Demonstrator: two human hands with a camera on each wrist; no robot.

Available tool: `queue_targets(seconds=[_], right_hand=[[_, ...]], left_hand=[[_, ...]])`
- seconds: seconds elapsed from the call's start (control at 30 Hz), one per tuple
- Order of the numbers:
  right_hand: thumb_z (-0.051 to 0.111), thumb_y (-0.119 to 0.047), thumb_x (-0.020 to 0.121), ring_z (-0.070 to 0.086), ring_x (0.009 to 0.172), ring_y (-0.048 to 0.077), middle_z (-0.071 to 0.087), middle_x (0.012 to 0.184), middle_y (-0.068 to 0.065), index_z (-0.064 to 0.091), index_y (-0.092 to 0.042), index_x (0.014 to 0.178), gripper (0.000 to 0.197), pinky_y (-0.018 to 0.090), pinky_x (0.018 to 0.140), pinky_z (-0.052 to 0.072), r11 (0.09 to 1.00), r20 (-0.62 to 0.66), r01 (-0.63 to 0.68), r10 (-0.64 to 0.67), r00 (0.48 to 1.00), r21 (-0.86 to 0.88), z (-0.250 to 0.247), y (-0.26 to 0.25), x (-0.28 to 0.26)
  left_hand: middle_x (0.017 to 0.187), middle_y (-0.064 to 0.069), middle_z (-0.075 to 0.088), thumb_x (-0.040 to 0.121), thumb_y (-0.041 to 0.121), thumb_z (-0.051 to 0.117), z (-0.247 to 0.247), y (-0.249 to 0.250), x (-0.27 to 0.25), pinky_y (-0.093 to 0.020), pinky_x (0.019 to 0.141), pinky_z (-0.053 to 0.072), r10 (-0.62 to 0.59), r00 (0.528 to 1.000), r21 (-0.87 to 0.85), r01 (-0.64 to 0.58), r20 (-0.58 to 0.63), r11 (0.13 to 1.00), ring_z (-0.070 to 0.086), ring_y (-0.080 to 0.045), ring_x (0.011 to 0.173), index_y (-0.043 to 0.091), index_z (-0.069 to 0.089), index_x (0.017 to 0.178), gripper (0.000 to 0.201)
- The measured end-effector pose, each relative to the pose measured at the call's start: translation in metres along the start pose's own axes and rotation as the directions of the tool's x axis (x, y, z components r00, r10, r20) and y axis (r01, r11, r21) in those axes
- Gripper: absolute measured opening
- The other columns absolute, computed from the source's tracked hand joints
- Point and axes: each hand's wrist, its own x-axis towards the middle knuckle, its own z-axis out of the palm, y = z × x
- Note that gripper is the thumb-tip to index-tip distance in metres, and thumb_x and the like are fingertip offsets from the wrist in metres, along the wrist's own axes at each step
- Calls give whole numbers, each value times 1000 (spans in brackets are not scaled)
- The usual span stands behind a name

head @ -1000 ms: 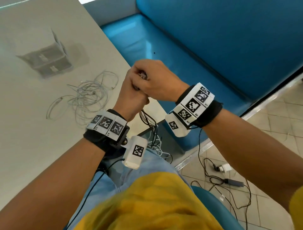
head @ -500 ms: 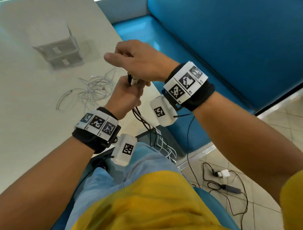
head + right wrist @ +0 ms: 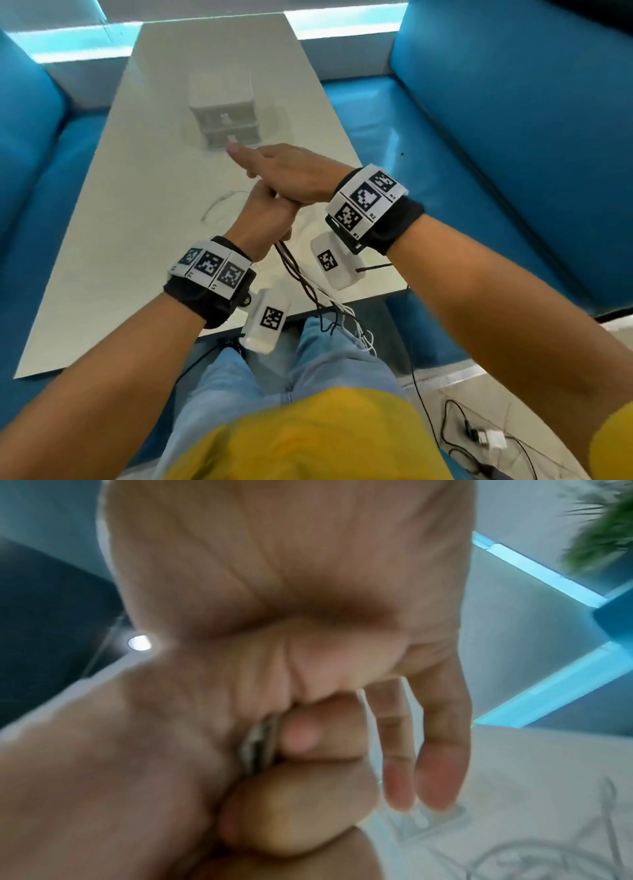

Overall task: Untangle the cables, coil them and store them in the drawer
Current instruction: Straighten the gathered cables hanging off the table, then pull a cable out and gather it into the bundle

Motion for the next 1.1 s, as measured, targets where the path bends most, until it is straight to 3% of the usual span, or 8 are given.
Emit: queue_targets(seconds=[0.1,0.27,0.43,0.6,0.67,0.8,1.0,1.1], right_hand=[[17,-70,92,61,108,25,60,126,6,48,-20,133,71,45,85,51,936,82,-101,77,994,338,16,2,8],[14,-73,90,65,77,31,64,88,18,51,-14,125,78,42,72,54,693,306,-310,134,943,651,72,14,15],[26,-55,98,40,47,16,47,59,4,61,-3,105,63,23,47,36,807,224,-327,245,943,492,119,23,17],[21,-40,104,53,75,29,54,75,10,44,-16,63,52,32,69,34,995,-135,-54,64,989,79,127,35,30],[19,-40,104,52,76,30,53,76,9,42,-16,66,50,34,69,34,999,-184,-38,39,982,7,126,39,34],[22,-36,104,49,72,29,49,69,7,38,-16,61,50,33,67,32,1000,-79,-9,9,997,-6,127,36,34],[39,-30,101,46,47,15,51,58,3,58,-6,80,37,27,49,39,997,187,-78,71,980,30,103,30,31],[50,-25,97,60,67,18,63,75,4,64,-8,89,23,33,70,53,996,164,-64,74,984,-60,80,39,44]], left_hand=[[41,10,35,92,5,44,-23,-8,3,-18,36,21,-155,979,-239,119,-135,964,27,-8,38,15,41,63,31],[41,8,28,86,11,61,-62,-16,4,-20,40,20,-198,914,-492,-3,-355,871,22,-8,34,21,41,57,36],[45,6,21,87,14,59,-94,-25,10,-23,39,20,-316,872,-660,-12,-375,751,16,-11,41,21,35,59,38],[47,2,37,90,22,55,-107,-25,3,-27,67,48,-361,920,-776,113,-155,620,36,-16,47,19,41,48,44],[45,4,30,90,25,54,-107,-24,-2,-25,60,43,-327,941,-793,135,-86,595,30,-15,45,21,33,45,50],[44,6,16,92,26,53,-110,-33,4,-24,40,16,-343,927,-766,110,-151,633,12,-12,41,22,25,49,51],[44,7,21,88,18,60,-104,-55,14,-24,39,17,-338,869,-636,36,-361,771,16,-11,40,22,29,58,43],[45,7,20,89,21,60,-108,-58,15,-23,39,15,-339,881,-644,52,-330,763,16,-10,40,22,29,58,44]])
